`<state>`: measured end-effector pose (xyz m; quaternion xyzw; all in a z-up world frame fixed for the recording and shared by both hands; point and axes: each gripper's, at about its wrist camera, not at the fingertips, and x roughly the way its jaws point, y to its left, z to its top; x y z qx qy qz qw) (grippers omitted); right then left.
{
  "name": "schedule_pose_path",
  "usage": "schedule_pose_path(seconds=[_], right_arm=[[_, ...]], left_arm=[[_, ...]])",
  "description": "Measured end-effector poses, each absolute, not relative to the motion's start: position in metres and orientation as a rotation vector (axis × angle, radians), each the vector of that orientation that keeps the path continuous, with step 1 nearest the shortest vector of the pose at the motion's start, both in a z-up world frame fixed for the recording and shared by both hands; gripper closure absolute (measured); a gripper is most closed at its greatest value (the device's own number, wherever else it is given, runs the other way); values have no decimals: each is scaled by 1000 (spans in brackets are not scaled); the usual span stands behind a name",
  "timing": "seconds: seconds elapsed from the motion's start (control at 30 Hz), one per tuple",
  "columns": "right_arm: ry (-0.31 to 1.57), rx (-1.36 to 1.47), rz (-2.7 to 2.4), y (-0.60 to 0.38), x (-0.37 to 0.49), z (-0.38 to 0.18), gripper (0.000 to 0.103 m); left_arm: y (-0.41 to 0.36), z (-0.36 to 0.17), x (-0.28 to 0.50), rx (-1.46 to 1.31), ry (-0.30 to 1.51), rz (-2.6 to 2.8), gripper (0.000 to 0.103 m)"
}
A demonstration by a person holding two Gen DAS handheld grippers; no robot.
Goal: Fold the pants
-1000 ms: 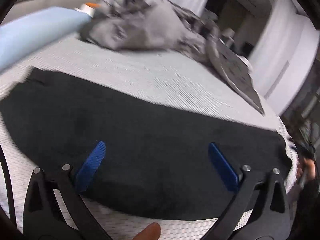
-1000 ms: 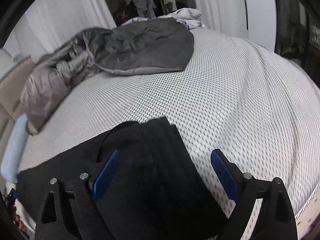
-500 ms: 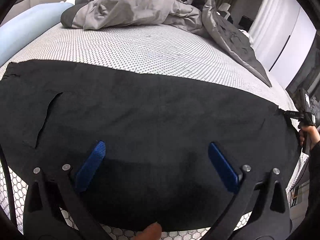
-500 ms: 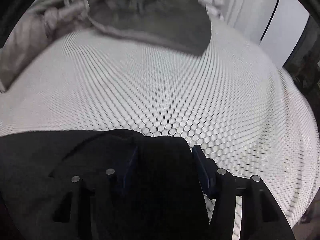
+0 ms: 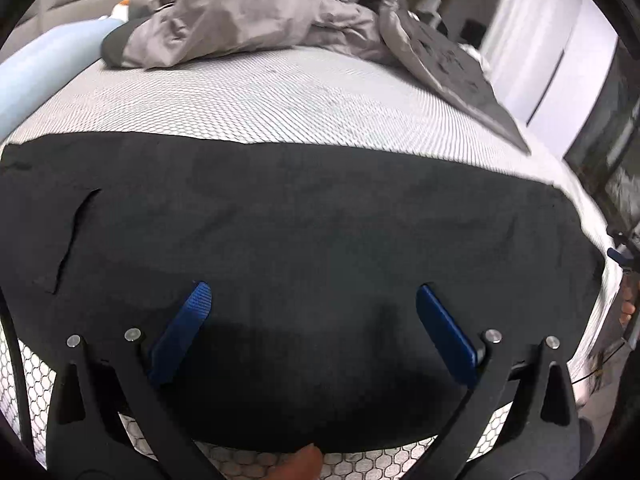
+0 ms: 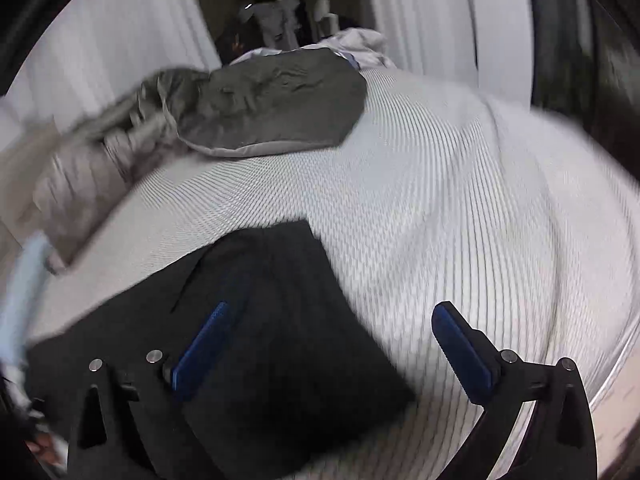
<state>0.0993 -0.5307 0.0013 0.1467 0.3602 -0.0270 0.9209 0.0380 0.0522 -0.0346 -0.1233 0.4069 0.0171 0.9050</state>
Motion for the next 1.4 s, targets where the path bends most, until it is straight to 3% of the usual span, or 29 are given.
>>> schedule_pose_path(seconds=[0.17, 0.43, 0.67, 0.77, 0.83, 1.0, 1.17, 1.4], right_arm=[[861, 166, -134, -536, 80, -44, 1], [745, 454, 57, -545, 31, -31, 2], [775, 667, 141, -555, 59, -61, 10], [744, 678, 111, -554, 74, -61, 29], [754, 648, 72, -549, 88, -58, 48], [682, 571, 123, -524, 83, -27, 73], [568, 520, 242, -490, 60, 13, 77], [575, 414, 349, -425, 80, 35, 80]], left_arm=[[50, -43, 40, -238, 871, 80, 1], [57, -41, 32, -282, 847, 90, 1], [55, -42, 32, -268, 853, 84, 1], [57, -41, 34, -273, 853, 85, 1], [56, -40, 34, -272, 851, 85, 1], [56, -40, 33, -274, 847, 84, 1], [57, -38, 30, -288, 840, 86, 1], [61, -36, 26, -303, 831, 93, 1]])
